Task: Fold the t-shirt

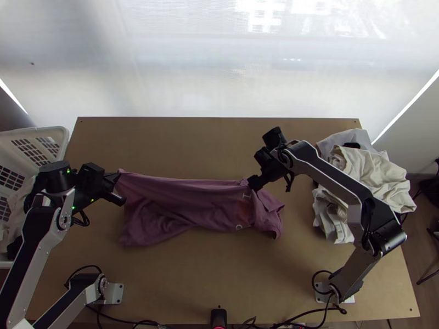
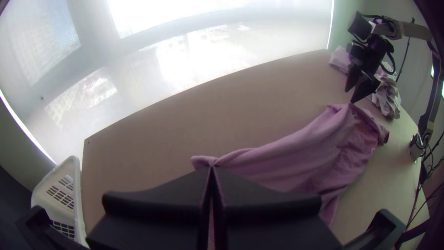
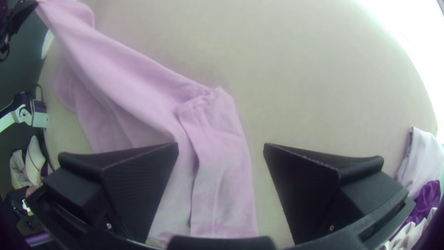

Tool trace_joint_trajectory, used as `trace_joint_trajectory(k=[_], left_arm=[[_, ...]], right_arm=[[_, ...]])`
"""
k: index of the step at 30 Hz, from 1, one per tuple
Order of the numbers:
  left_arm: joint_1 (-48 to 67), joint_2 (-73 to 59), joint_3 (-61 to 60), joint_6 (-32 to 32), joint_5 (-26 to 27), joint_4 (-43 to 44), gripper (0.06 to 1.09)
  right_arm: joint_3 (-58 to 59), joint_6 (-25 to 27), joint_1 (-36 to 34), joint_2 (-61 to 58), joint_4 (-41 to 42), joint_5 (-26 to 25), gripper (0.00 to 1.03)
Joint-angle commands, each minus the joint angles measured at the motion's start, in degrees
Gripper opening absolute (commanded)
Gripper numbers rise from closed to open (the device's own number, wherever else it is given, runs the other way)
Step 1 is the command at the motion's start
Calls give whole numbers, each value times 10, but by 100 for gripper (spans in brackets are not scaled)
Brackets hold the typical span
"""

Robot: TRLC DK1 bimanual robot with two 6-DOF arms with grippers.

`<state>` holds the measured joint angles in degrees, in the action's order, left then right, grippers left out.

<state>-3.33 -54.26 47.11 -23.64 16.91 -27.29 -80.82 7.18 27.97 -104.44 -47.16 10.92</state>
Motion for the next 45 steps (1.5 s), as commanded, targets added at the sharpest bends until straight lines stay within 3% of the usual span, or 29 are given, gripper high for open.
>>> trace_joint_trajectory(k=[1,15,18,24,32,36,45], left_arm=[[-1,0,0,-1,0,0,10],[-1,0,1,-1,0,1,10],[-1,-1,2,-1,0,1,10],[-1,-2,3,-2,0,6,10],[-8,-4,6,-5,0,7,10],[-14,-4,18,-6,1,2,10],[-38,-10,114,3,4,-42,10]], right_arm=[[19,4,-8,12,-7,1,85],[49,2,6,-1,37,0,84],[53,4,6,2,55,1,67],[66,4,10,3,84,1,46],[99,23,17,27,116,2,3],[73,20,14,101,87,2,3],[-93,23,13,221,-145,10,3]])
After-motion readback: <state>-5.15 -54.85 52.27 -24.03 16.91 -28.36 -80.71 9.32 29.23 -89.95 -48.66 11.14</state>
